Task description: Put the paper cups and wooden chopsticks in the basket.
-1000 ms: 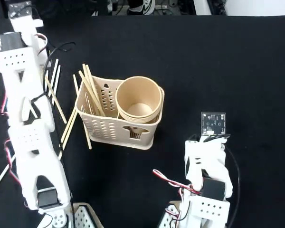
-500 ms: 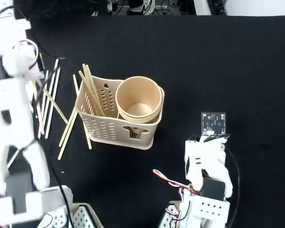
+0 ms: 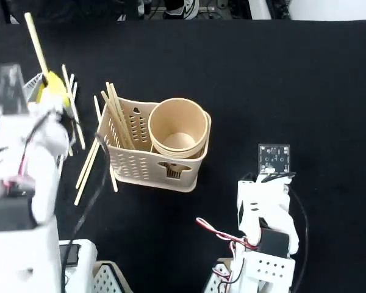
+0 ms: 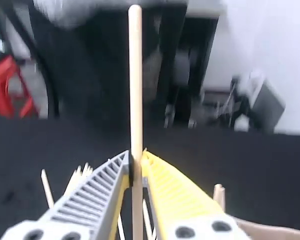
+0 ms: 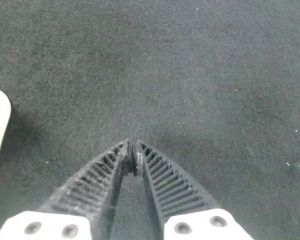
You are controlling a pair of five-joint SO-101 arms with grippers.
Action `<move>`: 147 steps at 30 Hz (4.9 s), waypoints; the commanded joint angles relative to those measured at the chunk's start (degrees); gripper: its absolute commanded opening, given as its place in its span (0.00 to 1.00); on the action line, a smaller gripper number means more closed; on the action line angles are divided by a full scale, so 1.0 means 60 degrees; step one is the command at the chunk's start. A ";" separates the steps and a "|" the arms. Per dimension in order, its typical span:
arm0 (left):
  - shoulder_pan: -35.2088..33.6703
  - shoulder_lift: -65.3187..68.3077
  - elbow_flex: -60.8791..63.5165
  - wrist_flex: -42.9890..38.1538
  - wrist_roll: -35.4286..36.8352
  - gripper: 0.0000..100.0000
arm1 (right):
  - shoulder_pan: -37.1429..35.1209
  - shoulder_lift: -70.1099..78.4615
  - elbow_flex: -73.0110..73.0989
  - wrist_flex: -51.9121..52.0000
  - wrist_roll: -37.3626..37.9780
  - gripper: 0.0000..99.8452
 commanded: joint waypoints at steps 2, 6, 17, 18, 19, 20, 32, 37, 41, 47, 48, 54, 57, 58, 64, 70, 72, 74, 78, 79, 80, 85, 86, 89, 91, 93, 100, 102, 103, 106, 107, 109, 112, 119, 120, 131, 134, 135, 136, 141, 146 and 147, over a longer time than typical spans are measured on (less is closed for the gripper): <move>0.0095 -0.2081 0.0711 -0.0674 0.0103 0.03 | -0.0059 -0.0652 -0.0037 0.0044 -0.0059 0.01; 0.0110 -0.2842 0.0696 -0.0689 0.0117 0.03 | -0.0059 -0.0652 -0.0037 0.0044 -0.0059 0.01; 0.2938 -0.3619 0.0740 -0.0747 0.0117 0.03 | -0.0059 -0.0652 -0.0037 0.0044 -0.0059 0.01; 0.3114 -0.3619 0.0681 -0.0747 0.0117 0.03 | -0.0059 -0.0652 -0.0037 0.0044 -0.0059 0.01; 0.3245 -0.3619 0.0667 -0.0747 0.0117 0.03 | -0.0059 -0.0652 -0.0037 0.0044 -0.0059 0.01; 0.3421 -0.3648 0.0667 -0.0747 0.0117 0.03 | -0.0059 -0.0652 -0.0037 0.0044 -0.0059 0.01; 0.4227 -0.3326 0.1795 -0.0762 0.0117 0.03 | -0.0059 -0.0652 -0.0037 0.0044 -0.0059 0.01; 0.4227 -0.3385 0.2557 -0.0762 0.0117 0.03 | -0.0059 -0.0652 -0.0037 0.0044 -0.0059 0.01; 0.4227 -0.3385 0.2733 -0.0762 0.0117 0.03 | -0.0059 -0.0652 -0.0037 0.0044 -0.0059 0.01; 0.4168 -0.3311 0.2059 -0.2212 0.0103 0.03 | -0.0059 -0.0652 -0.0037 0.0044 -0.0059 0.01; 0.4022 -0.3297 0.1956 -0.2564 0.0103 0.03 | -0.0059 -0.0652 -0.0037 0.0044 -0.0059 0.01; 0.2908 -0.2183 0.2293 -0.4366 0.0117 0.03 | -0.0073 -0.0652 -0.0037 0.0044 -0.0059 0.01; 0.2718 -0.1231 0.2879 -0.4952 0.0132 0.03 | -0.0088 -0.0652 -0.0037 0.0044 -0.0059 0.01; 0.2674 -0.0967 0.3114 -0.5245 0.0132 0.03 | -0.0088 -0.0652 -0.0037 0.0044 -0.0059 0.01; 0.2103 -0.0396 0.4476 -0.6315 0.1260 0.03 | -0.0073 -0.0652 -0.0037 0.0044 -0.0059 0.01; 0.2176 -0.1070 0.5018 -0.5949 0.1407 0.03 | -0.0059 -0.0652 -0.0037 0.0044 -0.0059 0.01; 0.2176 -0.1509 0.4769 -0.5114 0.1436 0.07 | -0.0059 -0.0652 -0.0037 0.0044 -0.0059 0.01; 0.2176 -0.1963 0.4315 -0.4000 0.1480 0.14 | -0.0059 -0.0652 -0.0037 0.0044 -0.0059 0.01; 0.2088 -0.2344 0.3114 -0.2227 0.1744 0.19 | -0.0059 -0.0652 -0.0037 0.0044 -0.0059 0.01; 0.2044 -0.2344 0.2821 -0.1949 0.1773 0.19 | -0.0059 -0.0652 -0.0037 0.0044 -0.0059 0.01; 0.1897 -0.2344 0.2498 -0.1700 0.1788 0.19 | -0.0059 -0.0652 -0.0037 0.0044 -0.0059 0.01; 0.0286 -0.1993 0.1048 -0.0703 0.1817 0.19 | -0.0059 -0.0652 -0.0037 0.0044 -0.0059 0.01; -0.0125 -0.1773 0.0784 -0.0484 0.1832 0.19 | -0.0059 -0.0652 -0.0037 0.0044 -0.0059 0.01; -0.1165 -0.0601 0.0183 0.0029 0.2183 0.19 | -0.0059 -0.0652 -0.0037 0.0044 -0.0059 0.01; -0.1546 0.0513 -0.0095 0.0117 0.2242 0.19 | -0.0059 -0.0652 -0.0037 0.0044 -0.0059 0.01; -0.1751 0.1861 -0.0418 0.0088 0.2271 0.19 | -0.0059 -0.0652 -0.0037 0.0044 -0.0059 0.01; -0.1868 0.6857 -0.2674 0.0132 0.2183 0.19 | -0.0059 -0.0652 -0.0037 0.0044 -0.0059 0.01; -0.2029 0.8205 -0.3451 0.0147 0.1919 0.19 | -0.0059 -0.0652 -0.0037 0.0044 -0.0059 0.01; -0.2088 0.8850 -0.3817 0.0147 0.1744 0.19 | -0.0059 -0.0652 -0.0037 0.0044 -0.0059 0.01; -0.2132 1.0711 -0.4842 0.0249 0.1187 0.19 | -0.0059 -0.0652 -0.0037 0.0044 -0.0059 0.01; -0.2161 1.1341 -0.5282 0.0425 0.1026 0.19 | -0.0059 -0.0652 -0.0037 0.0044 -0.0059 0.01; -0.2190 1.2557 -0.6337 0.0967 0.0747 0.19 | -0.0059 -0.0652 -0.0037 0.0044 -0.0059 0.01; -0.2308 1.4462 -0.8198 0.1993 0.0308 0.19 | -0.0059 -0.0652 -0.0037 0.0044 -0.0059 0.01; -0.2571 1.9018 -1.3897 0.5333 0.0234 0.19 | -0.0059 -0.0652 -0.0037 0.0044 -0.0059 0.01; -0.2542 1.9634 -1.4777 0.5773 0.0132 0.19 | -0.0059 -0.0652 -0.0037 0.0044 -0.0059 0.01; -0.2337 2.4176 -2.1385 0.8659 -0.1495 0.03 | -0.0059 -0.0652 -0.0037 0.0044 -0.0059 0.01; -0.2381 2.4000 -2.1429 0.8747 -0.1612 0.03 | -0.0059 -0.0652 -0.0037 0.0044 -0.0059 0.01; -0.2396 2.3912 -2.1429 0.8762 -0.1568 0.02 | -0.0059 -0.0652 -0.0037 0.0044 -0.0059 0.01; -0.2396 2.3868 -2.1473 0.8879 -0.1553 0.03 | -0.0059 -0.0652 -0.0037 0.0044 -0.0059 0.01; -0.2425 2.2740 -2.1150 0.8952 -0.1143 0.03 | -0.0059 -0.0652 -0.0037 0.0044 -0.0059 0.01; -0.2440 2.0454 -1.8469 0.8952 -0.0762 0.03 | -0.0059 -0.0652 -0.0037 0.0044 -0.0059 0.01; -0.2425 1.9795 -1.7619 0.8952 -0.0747 0.03 | -0.0059 -0.0652 -0.0037 0.0044 -0.0059 0.01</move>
